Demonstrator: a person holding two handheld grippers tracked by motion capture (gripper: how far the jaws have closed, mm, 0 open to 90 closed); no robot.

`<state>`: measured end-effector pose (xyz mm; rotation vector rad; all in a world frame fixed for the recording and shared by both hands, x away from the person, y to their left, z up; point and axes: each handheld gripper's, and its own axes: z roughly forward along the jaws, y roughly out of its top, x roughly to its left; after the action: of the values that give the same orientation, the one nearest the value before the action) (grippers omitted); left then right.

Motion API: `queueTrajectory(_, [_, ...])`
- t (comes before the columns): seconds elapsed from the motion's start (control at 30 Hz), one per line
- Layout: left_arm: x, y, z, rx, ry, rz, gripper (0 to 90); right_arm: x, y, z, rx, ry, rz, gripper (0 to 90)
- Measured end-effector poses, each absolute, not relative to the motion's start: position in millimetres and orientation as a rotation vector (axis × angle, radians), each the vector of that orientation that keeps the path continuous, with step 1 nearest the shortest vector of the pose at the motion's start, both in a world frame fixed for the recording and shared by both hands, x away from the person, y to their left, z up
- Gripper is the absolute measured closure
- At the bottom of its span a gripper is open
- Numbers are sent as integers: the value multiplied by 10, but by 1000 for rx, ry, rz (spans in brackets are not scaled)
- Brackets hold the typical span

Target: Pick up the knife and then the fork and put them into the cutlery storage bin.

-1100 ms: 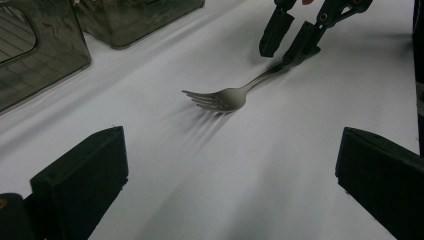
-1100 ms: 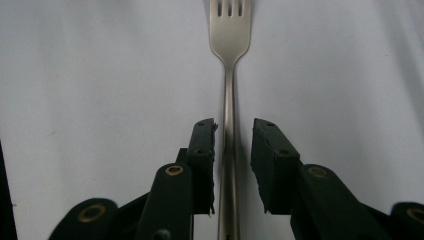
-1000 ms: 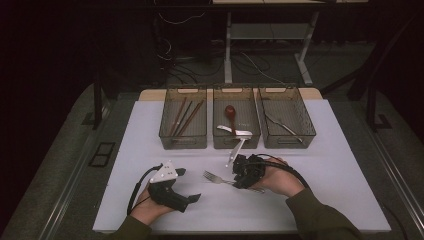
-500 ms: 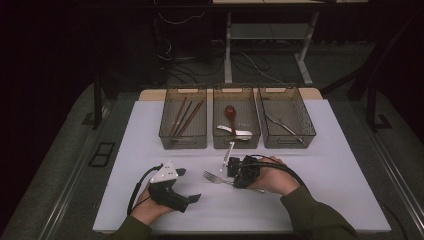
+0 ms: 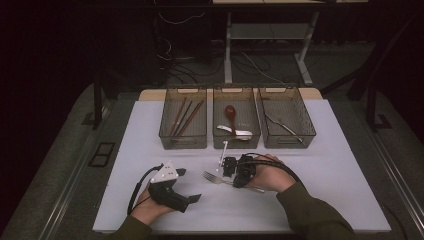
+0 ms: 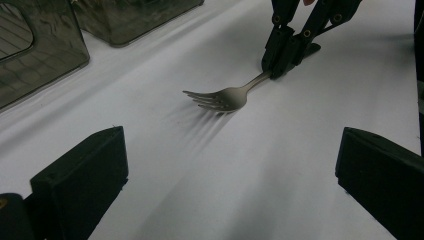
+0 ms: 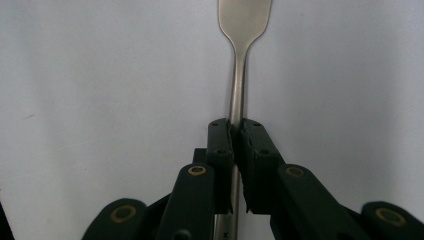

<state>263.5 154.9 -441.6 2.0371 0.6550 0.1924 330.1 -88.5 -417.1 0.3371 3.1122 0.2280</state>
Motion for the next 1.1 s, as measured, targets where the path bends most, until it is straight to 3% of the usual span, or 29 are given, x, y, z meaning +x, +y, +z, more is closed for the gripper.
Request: queueTrajectory(1.1, [2634, 1551, -4411, 2037, 651, 193, 0, 3454, -1557, -3890, 677, 2850, 920, 830])
